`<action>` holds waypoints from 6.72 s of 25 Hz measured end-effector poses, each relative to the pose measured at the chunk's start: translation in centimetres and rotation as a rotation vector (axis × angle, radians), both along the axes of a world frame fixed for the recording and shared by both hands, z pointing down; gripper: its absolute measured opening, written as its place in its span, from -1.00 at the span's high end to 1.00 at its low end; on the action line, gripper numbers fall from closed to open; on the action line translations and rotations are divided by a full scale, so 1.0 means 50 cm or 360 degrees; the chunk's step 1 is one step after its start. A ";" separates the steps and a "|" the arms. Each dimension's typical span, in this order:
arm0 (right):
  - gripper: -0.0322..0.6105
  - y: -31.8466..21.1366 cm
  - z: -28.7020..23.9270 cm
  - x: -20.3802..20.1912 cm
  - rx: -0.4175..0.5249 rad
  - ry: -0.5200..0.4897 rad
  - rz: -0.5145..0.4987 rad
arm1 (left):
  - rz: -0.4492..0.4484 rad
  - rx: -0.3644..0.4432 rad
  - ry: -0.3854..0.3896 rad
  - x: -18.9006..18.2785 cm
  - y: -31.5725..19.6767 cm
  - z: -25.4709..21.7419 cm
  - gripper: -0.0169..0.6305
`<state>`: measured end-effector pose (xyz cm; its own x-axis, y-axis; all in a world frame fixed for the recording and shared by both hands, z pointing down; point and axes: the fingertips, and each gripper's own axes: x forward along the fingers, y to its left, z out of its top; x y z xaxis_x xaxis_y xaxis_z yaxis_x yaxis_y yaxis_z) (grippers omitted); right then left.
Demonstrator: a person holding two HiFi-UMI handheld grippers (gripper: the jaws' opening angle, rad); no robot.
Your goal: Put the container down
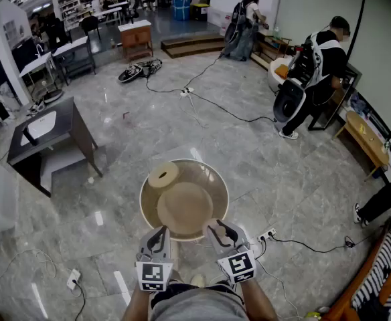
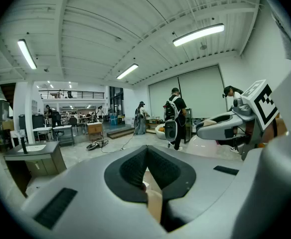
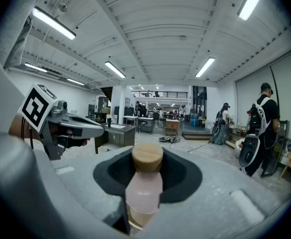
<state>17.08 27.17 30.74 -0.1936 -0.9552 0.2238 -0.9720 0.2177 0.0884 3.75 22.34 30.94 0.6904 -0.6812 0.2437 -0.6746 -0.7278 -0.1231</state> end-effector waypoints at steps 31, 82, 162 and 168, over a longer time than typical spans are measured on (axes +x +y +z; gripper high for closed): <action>0.52 -0.324 0.087 -0.157 -0.0059 -0.0024 -0.0274 | -0.0274 -0.0178 -0.0027 -0.159 -0.290 0.118 0.90; 0.52 -0.859 0.729 -0.334 -0.0424 -0.0015 -0.0491 | -0.0459 -0.0591 -0.0110 -0.317 -0.747 0.744 0.90; 0.15 -0.869 1.062 -0.399 -0.0489 0.0002 -0.0624 | -0.0519 -0.0679 -0.0177 -0.362 -0.691 1.027 0.90; 0.15 -0.870 0.957 -0.381 -0.0430 -0.0015 -0.0618 | -0.0496 -0.0603 -0.0166 -0.343 -0.701 0.920 0.90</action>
